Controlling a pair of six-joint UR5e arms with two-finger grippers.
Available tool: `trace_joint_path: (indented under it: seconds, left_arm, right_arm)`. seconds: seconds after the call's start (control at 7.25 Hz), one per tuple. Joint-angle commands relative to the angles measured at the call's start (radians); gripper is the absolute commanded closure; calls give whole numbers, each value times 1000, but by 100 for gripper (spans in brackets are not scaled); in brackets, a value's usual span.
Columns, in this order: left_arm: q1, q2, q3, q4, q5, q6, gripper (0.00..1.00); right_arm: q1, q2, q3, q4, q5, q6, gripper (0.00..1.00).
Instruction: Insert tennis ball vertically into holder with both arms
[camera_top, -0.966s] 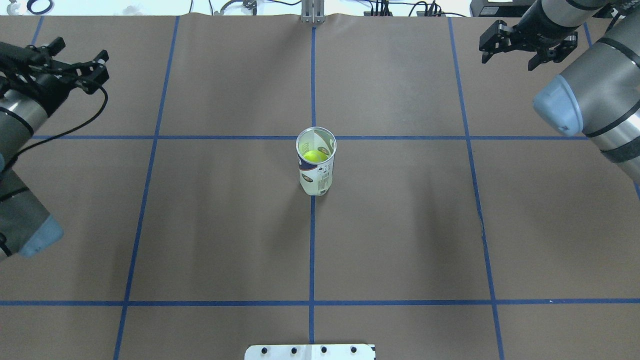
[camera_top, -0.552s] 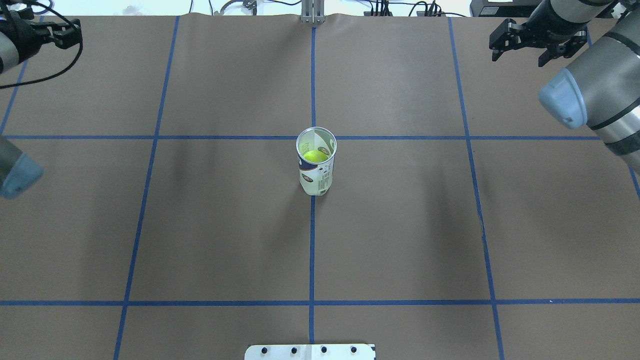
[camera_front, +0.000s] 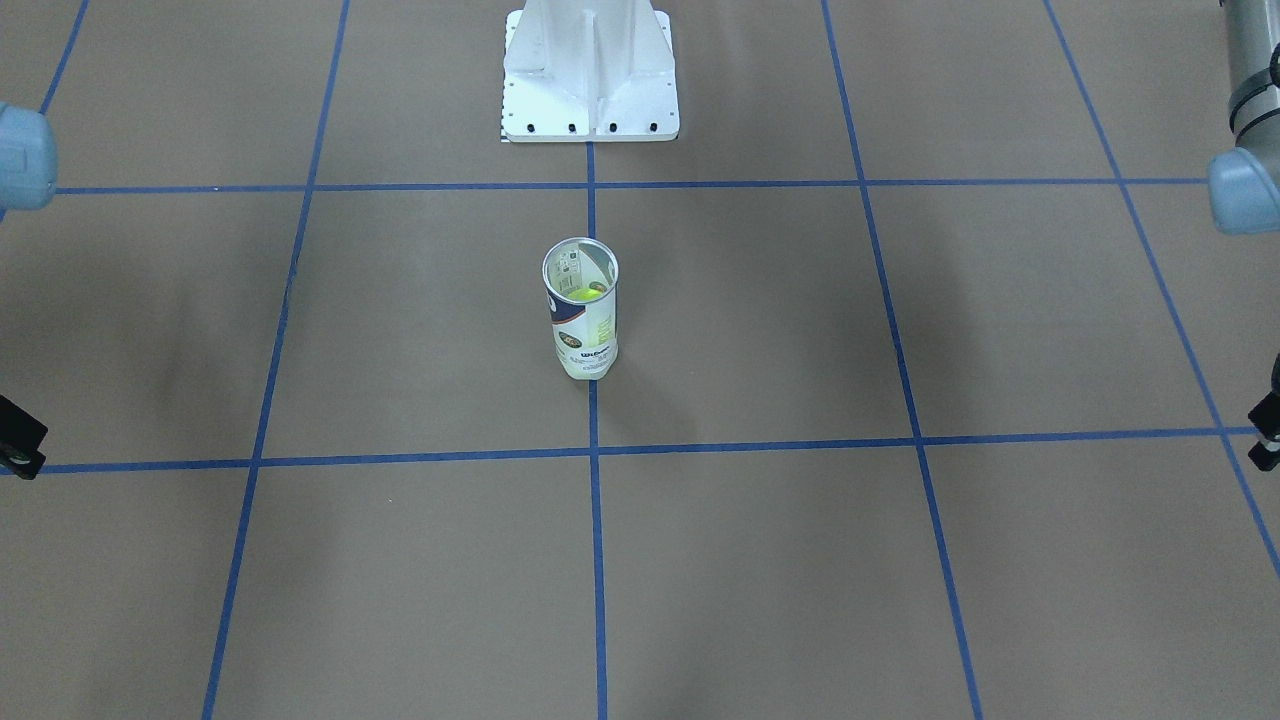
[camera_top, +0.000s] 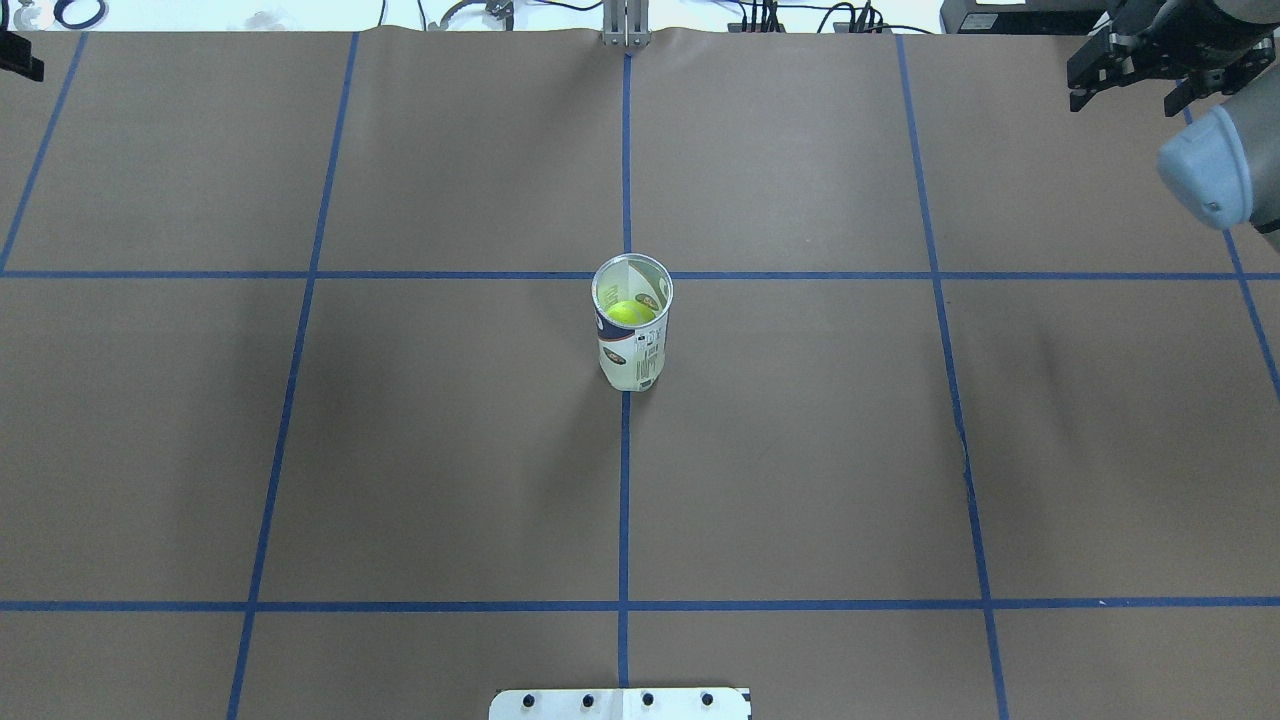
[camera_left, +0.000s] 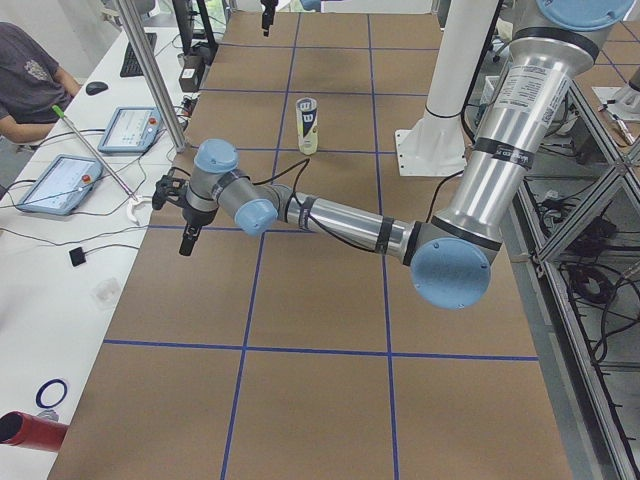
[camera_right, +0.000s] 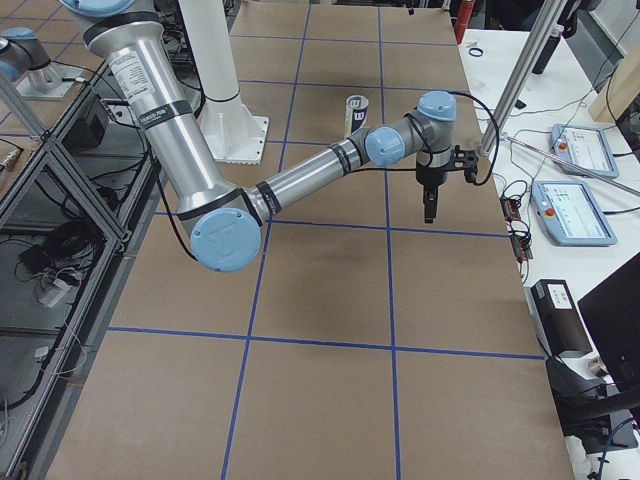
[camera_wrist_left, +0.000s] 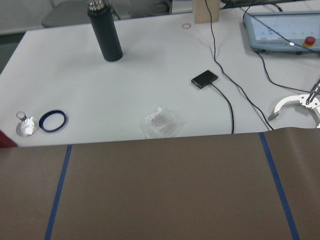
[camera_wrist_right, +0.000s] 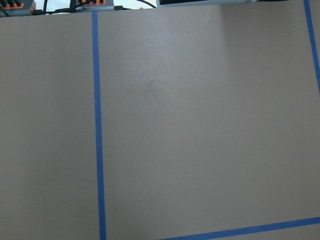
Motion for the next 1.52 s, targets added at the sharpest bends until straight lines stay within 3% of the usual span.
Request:
trace_joint_path:
  seconds: [0.0, 0.28, 0.55, 0.69, 1.1, 1.38]
  left_arm:
    - [-40, 34, -2, 87, -45, -39, 2]
    - [-99, 22, -14, 244, -294, -90, 1]
    - [-114, 66, -60, 249, -298, -91, 1]
    - [-118, 81, -61, 244, -294, -88, 1]
    - [-135, 165, -103, 246, -210, 126, 1]
    - [-137, 190, -104, 255, -85, 226, 1]
  right_arm:
    - [32, -44, 3, 0, 41, -54, 1]
    - [70, -104, 0, 20, 78, -135, 1]
    - [197, -176, -53, 20, 231, -374, 1]
    - [225, -199, -79, 20, 260, -461, 1]
    - [239, -221, -79, 14, 248, -500, 1]
    - [239, -228, -81, 16, 247, -502, 1]
